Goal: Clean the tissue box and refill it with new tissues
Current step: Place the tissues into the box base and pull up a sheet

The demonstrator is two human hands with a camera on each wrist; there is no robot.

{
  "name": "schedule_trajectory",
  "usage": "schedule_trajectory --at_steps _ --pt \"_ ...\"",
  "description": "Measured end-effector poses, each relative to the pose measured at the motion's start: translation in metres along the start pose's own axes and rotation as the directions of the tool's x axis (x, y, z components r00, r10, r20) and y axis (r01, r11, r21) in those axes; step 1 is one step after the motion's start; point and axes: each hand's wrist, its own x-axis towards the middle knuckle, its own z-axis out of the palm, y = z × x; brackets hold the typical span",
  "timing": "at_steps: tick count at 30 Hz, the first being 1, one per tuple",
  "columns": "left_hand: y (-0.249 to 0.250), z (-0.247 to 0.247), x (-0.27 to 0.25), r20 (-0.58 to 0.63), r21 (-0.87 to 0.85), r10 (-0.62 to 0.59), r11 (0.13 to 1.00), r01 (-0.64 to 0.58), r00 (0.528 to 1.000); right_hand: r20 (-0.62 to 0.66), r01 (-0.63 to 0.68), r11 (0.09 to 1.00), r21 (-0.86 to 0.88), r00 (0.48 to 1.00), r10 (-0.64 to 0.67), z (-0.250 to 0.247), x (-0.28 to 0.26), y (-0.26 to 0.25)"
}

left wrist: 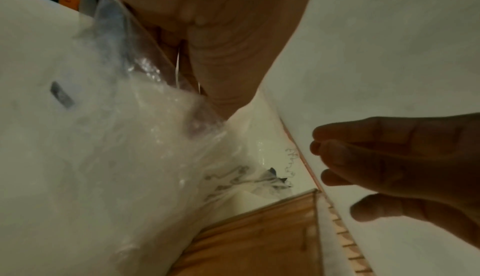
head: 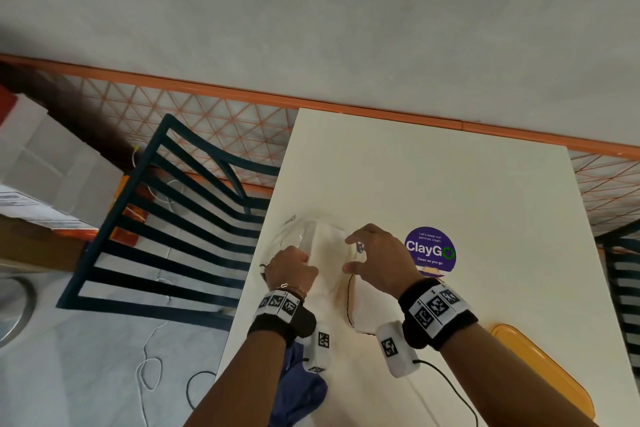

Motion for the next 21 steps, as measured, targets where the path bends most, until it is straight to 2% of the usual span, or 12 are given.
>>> schedule_trajectory --at_steps 4,8,10,13,15,18,19,21 --pt "0.000 -0.009 -0.011 -0.037 -0.103 0.016 0.995 -0.019 0.999 0.023 0.027 1.000 -0.003 0.999 -0.027 0.002 0.011 -0.004" --pt "-0.001 -0.017 -0.027 -0.048 -0.298 0.049 0.953 -0.061 0.998 0.041 0.033 0.999 0.019 0.999 -0.034 0.003 0.022 -0.007" --pt "-0.004 -0.023 -0.036 -0.065 -0.378 0.095 0.919 -0.112 0.993 0.036 0.030 0.998 0.061 0.999 -0.032 0.004 0.027 -0.006" --pt "-0.009 -0.036 -0.049 -0.092 -0.428 0.194 0.878 -0.215 0.977 0.015 0.034 0.976 0.216 0.999 -0.038 0.004 0.034 0.003" --pt "-0.012 -0.044 -0.054 -0.103 -0.471 0.229 0.846 -0.250 0.968 0.060 0.030 0.969 0.244 0.997 -0.046 0.002 0.036 0.008" --pt "-0.014 -0.055 -0.057 -0.118 -0.622 0.187 0.752 -0.219 0.975 0.154 0.006 0.947 0.322 0.986 -0.059 -0.008 0.034 0.008" --pt "-0.015 -0.059 -0.056 -0.111 -0.690 0.152 0.699 -0.186 0.982 0.173 -0.011 0.914 0.405 0.983 -0.065 -0.012 0.031 0.007" --pt "-0.014 -0.066 -0.055 -0.061 -0.839 0.082 0.536 -0.096 0.995 0.181 -0.036 0.809 0.586 0.980 -0.088 -0.021 0.023 0.004"
